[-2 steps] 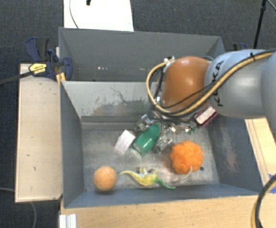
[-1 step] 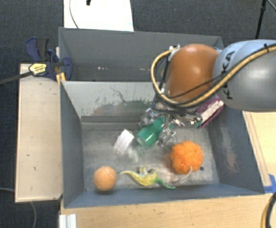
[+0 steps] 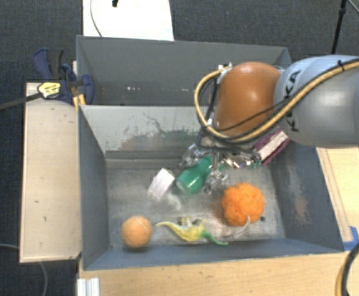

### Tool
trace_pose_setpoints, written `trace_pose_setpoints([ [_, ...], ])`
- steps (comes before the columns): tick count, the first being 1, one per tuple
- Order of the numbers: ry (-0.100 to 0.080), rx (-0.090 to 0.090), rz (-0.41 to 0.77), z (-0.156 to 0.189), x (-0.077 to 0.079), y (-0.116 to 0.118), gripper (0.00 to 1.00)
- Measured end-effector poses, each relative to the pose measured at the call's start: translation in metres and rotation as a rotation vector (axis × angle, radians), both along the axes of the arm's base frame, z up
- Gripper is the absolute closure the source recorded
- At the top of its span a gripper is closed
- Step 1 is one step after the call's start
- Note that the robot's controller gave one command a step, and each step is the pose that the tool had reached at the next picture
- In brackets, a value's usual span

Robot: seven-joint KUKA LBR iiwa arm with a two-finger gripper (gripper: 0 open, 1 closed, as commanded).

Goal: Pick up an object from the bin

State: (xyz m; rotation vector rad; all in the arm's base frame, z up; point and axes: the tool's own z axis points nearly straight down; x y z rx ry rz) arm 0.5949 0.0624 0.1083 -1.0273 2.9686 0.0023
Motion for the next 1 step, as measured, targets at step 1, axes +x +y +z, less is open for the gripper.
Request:
trace_pose_setpoints([
  [1,-0.010,0.000,-0.007,0.0673,0.0041,0.0008,1.00],
])
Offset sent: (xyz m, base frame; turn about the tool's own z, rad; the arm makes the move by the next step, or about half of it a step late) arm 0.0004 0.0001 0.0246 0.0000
